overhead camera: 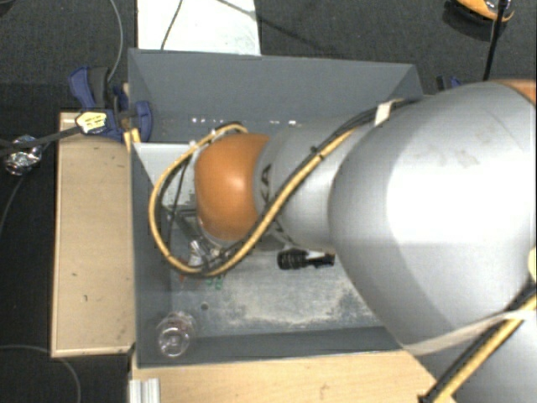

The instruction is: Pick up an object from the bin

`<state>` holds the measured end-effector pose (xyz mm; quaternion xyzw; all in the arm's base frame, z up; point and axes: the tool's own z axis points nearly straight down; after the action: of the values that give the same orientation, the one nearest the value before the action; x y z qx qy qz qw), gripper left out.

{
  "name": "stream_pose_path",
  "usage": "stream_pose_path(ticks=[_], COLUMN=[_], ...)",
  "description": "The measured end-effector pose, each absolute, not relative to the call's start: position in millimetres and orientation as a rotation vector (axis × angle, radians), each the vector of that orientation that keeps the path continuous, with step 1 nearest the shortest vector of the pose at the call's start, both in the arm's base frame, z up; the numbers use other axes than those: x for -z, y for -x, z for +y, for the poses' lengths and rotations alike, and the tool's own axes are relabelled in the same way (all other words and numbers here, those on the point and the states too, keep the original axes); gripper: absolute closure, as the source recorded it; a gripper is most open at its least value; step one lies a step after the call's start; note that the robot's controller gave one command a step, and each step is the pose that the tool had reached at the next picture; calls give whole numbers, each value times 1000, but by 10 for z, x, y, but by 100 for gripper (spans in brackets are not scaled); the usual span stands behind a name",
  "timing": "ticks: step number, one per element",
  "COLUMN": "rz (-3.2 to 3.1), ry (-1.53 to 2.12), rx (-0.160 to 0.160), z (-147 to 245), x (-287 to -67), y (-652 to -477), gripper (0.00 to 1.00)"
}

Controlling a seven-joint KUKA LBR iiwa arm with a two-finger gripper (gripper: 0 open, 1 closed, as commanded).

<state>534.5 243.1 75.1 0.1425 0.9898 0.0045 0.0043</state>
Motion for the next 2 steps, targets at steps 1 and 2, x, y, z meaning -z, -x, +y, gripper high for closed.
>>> stream_pose_path(ticks=[1, 2], rz=[3125, 3136], ry=[-275, -282], rx=[-20, -13], z=[2247, 1962], x=[-767, -827], y=[-5595, -5716], gripper=[100, 100])
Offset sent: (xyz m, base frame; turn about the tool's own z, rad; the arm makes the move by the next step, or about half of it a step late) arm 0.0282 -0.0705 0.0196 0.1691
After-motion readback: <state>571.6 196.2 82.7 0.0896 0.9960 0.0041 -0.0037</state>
